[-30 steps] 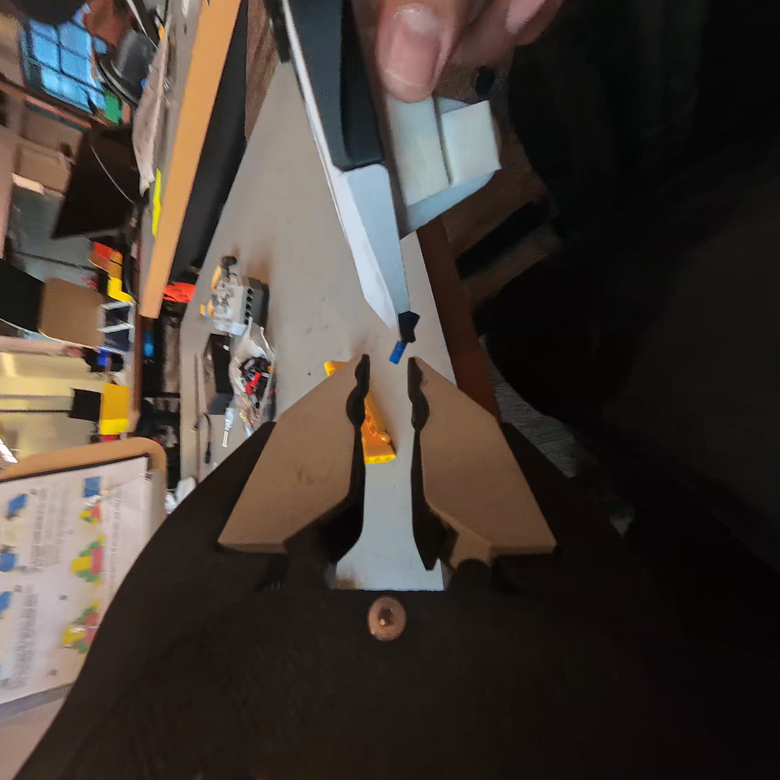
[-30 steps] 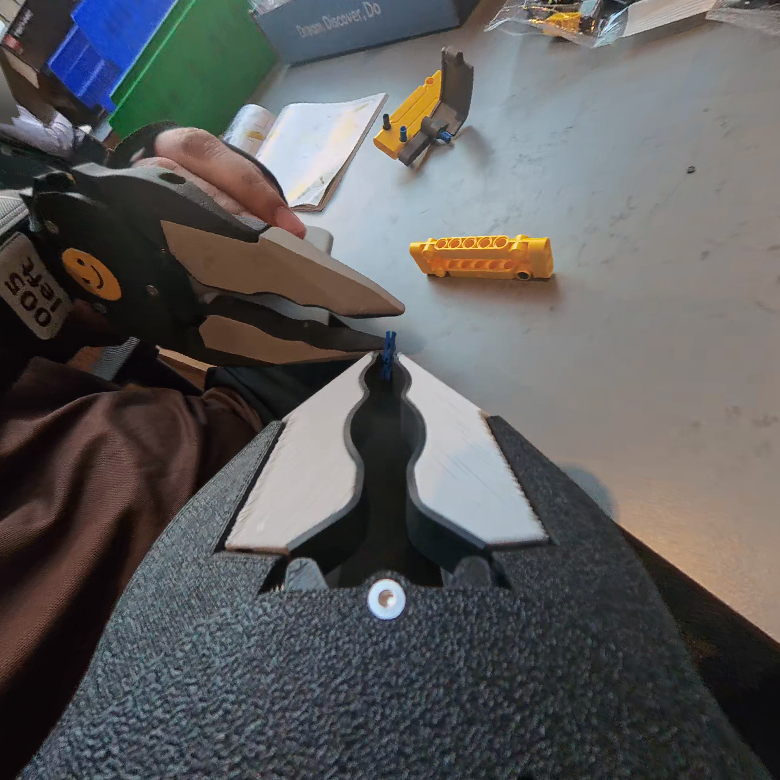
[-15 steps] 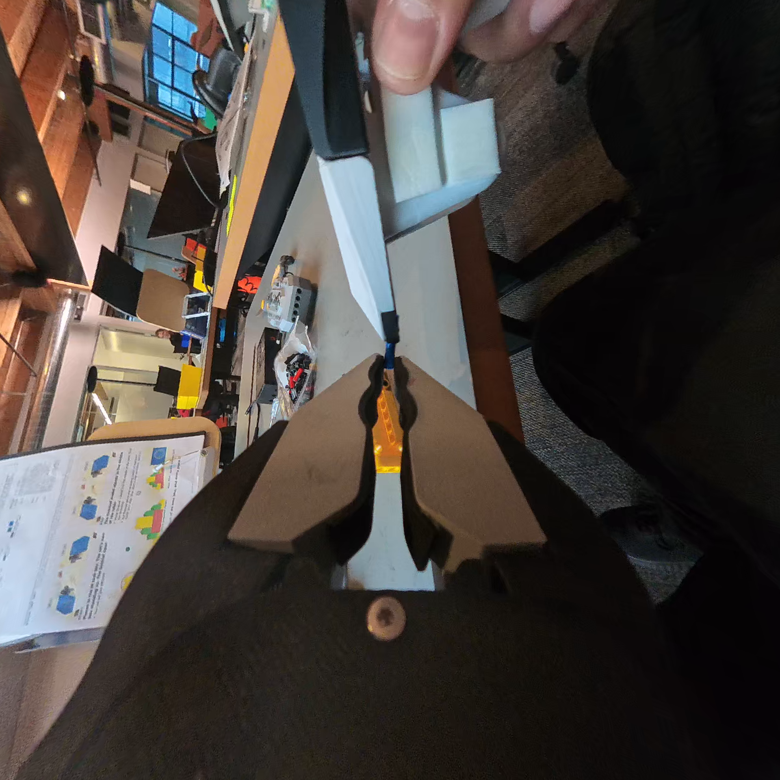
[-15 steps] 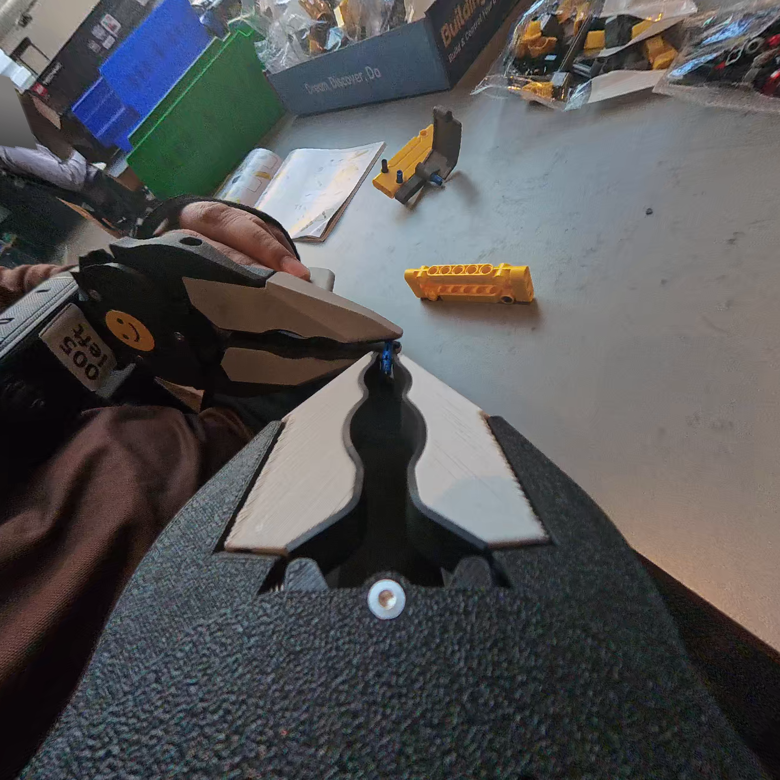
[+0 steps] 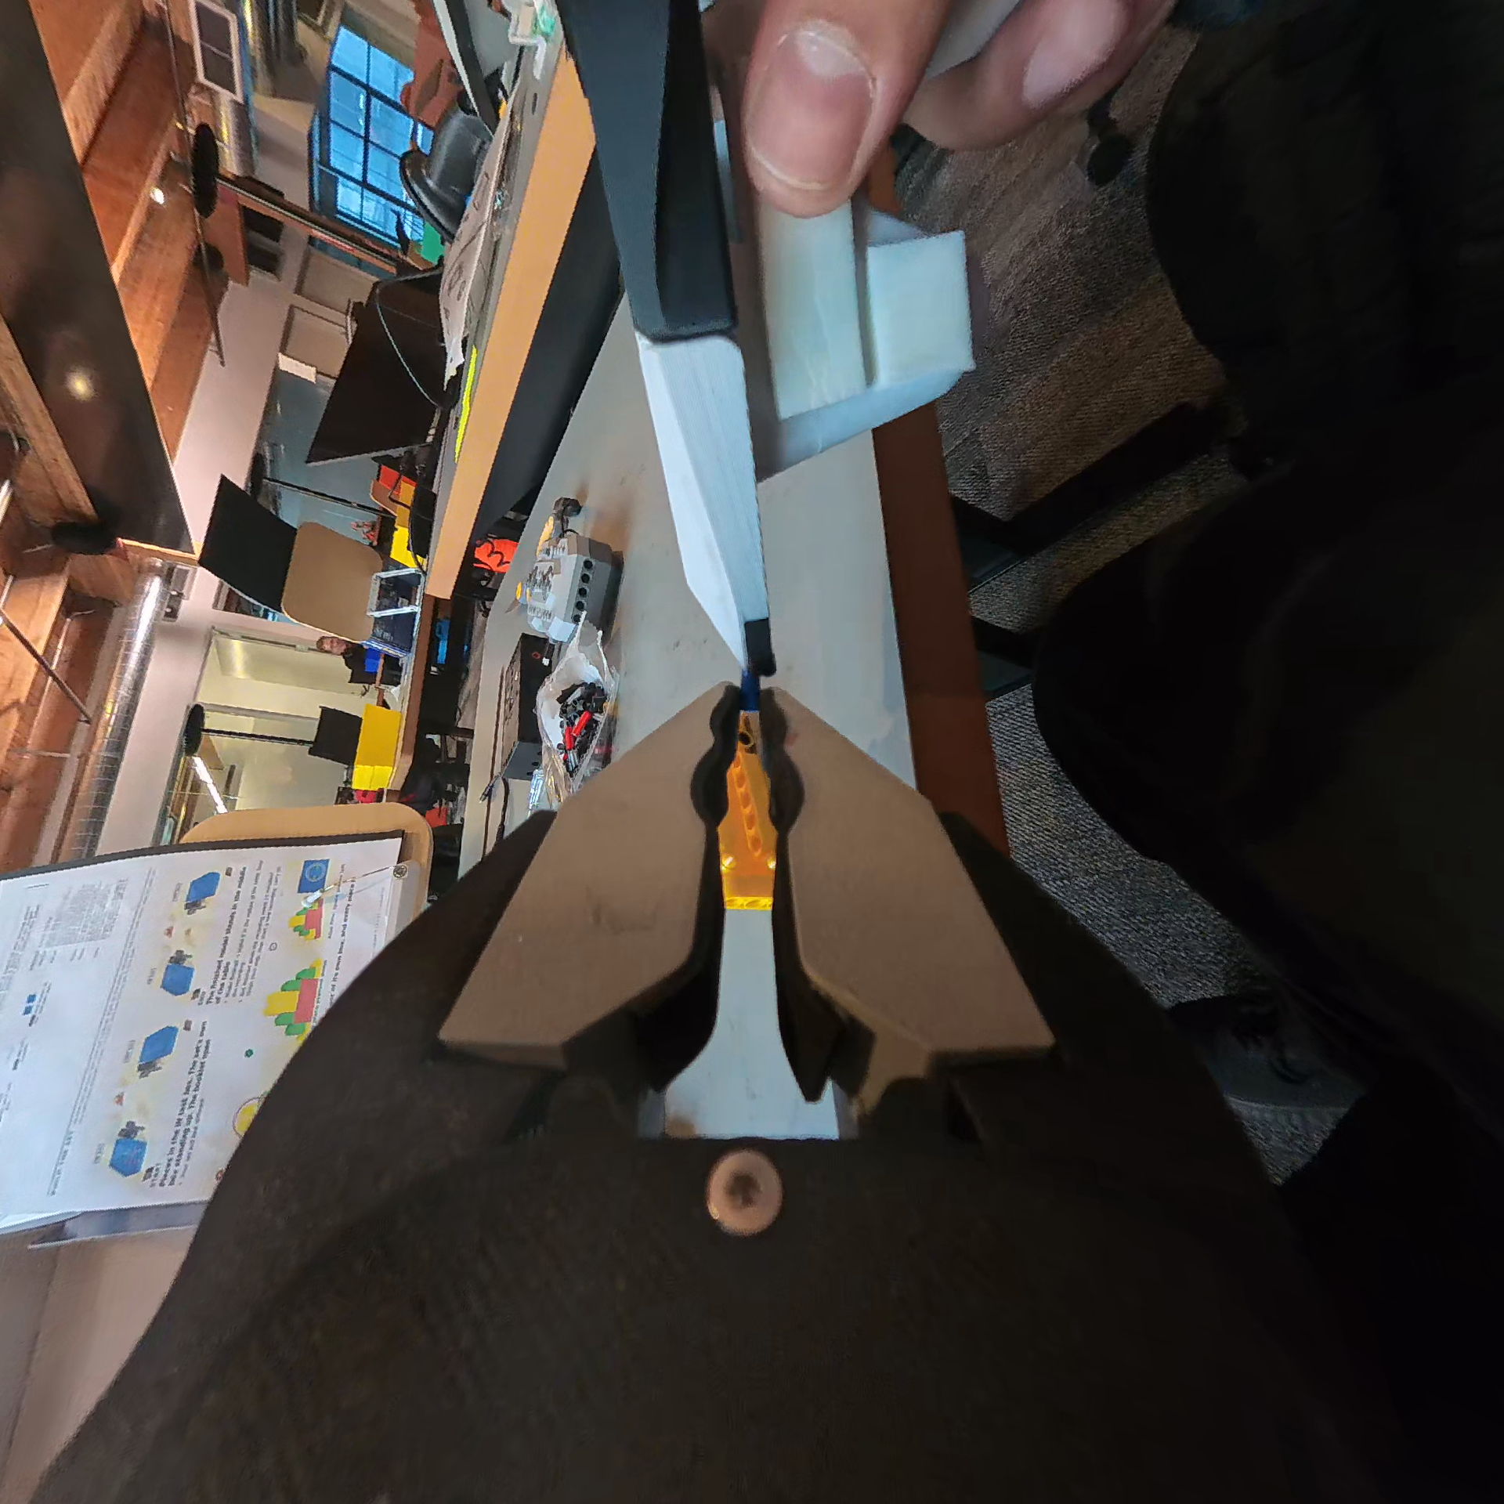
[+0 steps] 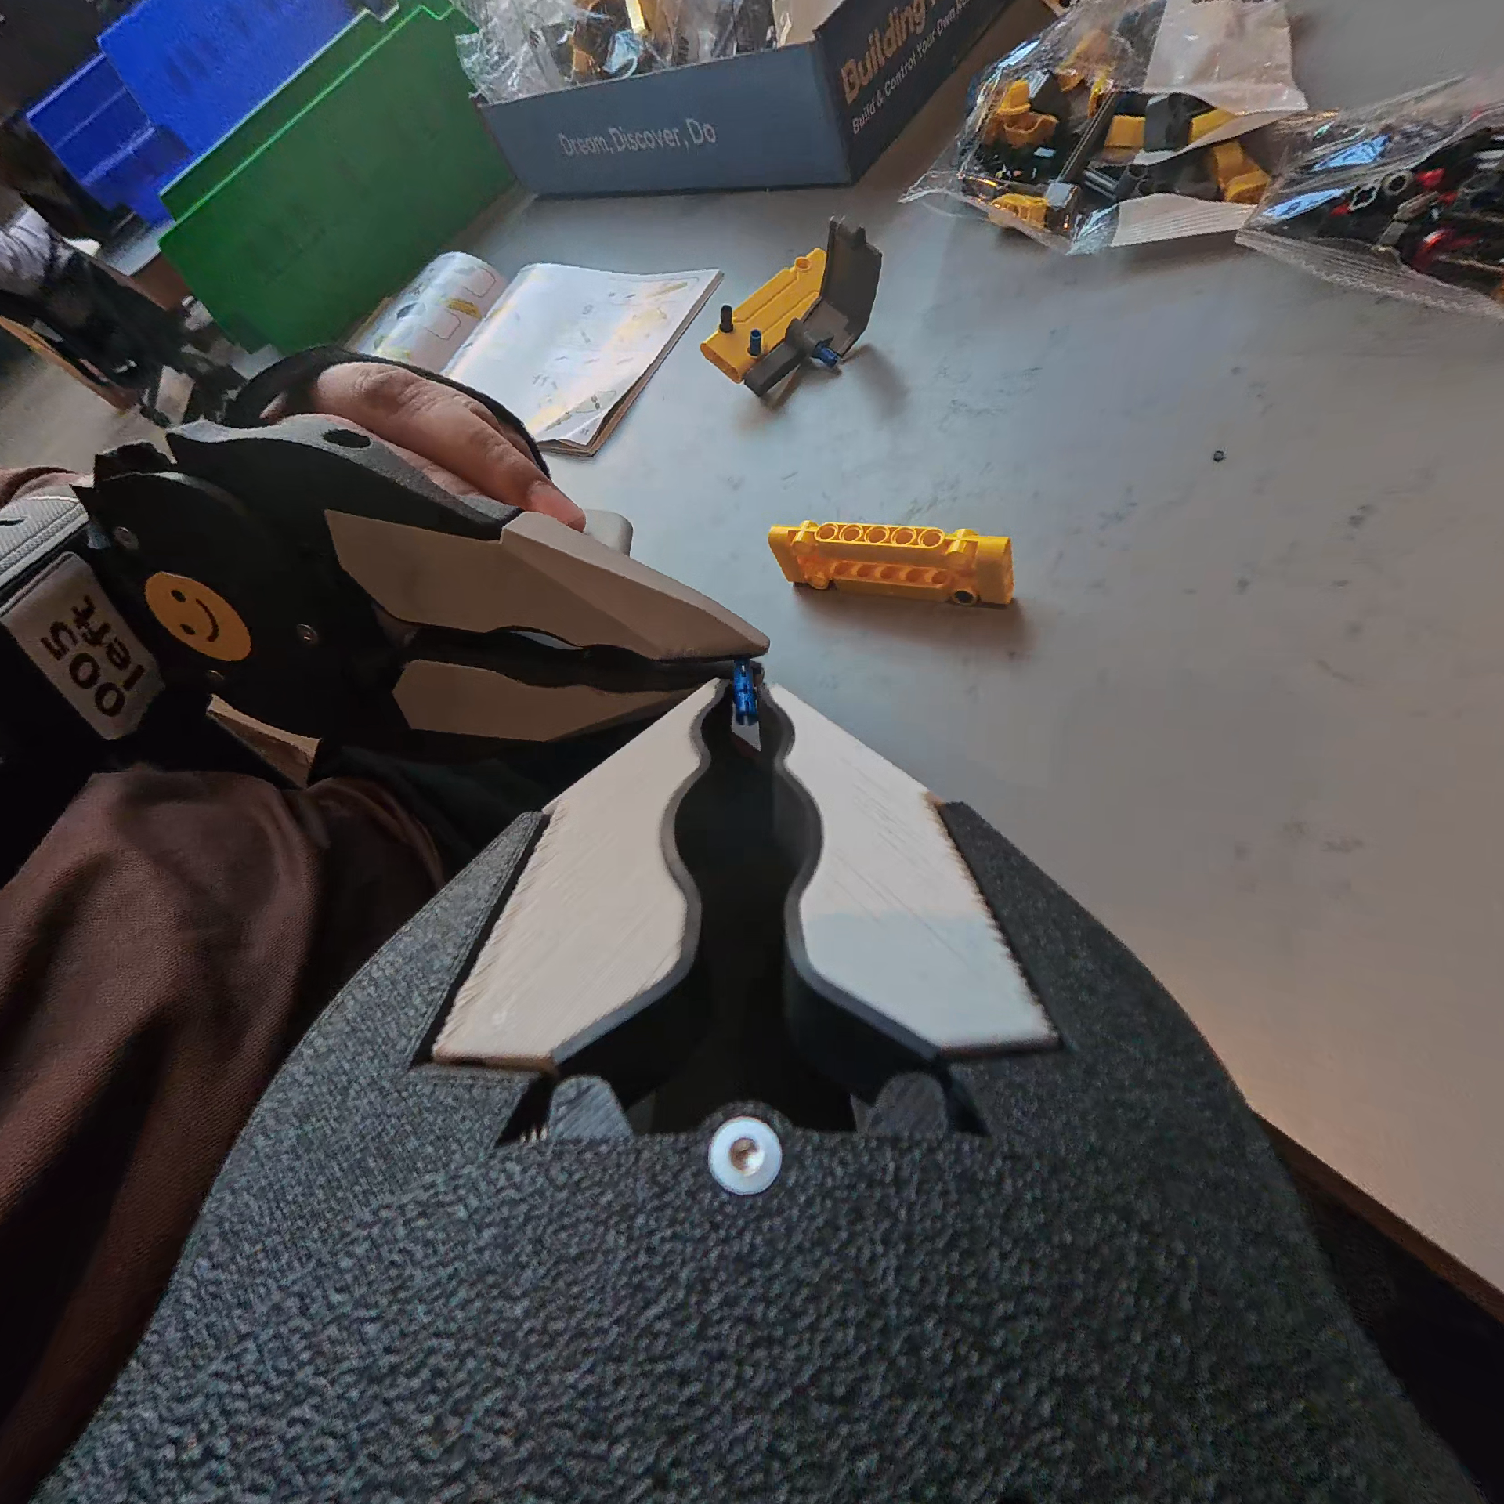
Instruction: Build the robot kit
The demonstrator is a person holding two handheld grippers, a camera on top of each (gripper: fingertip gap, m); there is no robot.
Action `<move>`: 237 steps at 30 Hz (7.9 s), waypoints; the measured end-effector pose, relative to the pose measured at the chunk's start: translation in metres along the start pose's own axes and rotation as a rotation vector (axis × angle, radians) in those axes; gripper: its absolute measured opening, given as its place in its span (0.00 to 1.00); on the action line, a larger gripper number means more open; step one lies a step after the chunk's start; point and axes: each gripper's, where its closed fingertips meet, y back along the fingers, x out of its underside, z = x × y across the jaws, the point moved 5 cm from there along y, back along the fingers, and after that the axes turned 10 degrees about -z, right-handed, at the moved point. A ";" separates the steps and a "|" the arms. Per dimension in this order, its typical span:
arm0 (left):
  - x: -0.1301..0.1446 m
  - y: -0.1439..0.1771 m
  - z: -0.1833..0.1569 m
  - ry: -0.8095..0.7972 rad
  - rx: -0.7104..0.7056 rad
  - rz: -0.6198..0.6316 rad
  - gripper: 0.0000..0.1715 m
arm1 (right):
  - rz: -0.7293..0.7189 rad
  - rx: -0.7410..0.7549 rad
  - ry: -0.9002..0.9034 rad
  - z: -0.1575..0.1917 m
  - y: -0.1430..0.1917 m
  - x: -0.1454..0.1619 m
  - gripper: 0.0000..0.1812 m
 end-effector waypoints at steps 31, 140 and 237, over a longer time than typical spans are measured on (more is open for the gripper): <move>0.061 -0.034 0.022 0.837 0.287 0.250 0.03 | 0.019 0.303 0.400 -0.019 -0.014 -0.001 0.03; 0.009 -0.020 0.031 0.206 0.385 -0.038 0.01 | -0.090 -0.012 0.236 -0.010 0.005 -0.016 0.03; 0.045 -0.075 0.030 1.157 0.206 0.204 0.03 | -0.287 0.137 -0.534 -0.081 -0.002 -0.010 0.02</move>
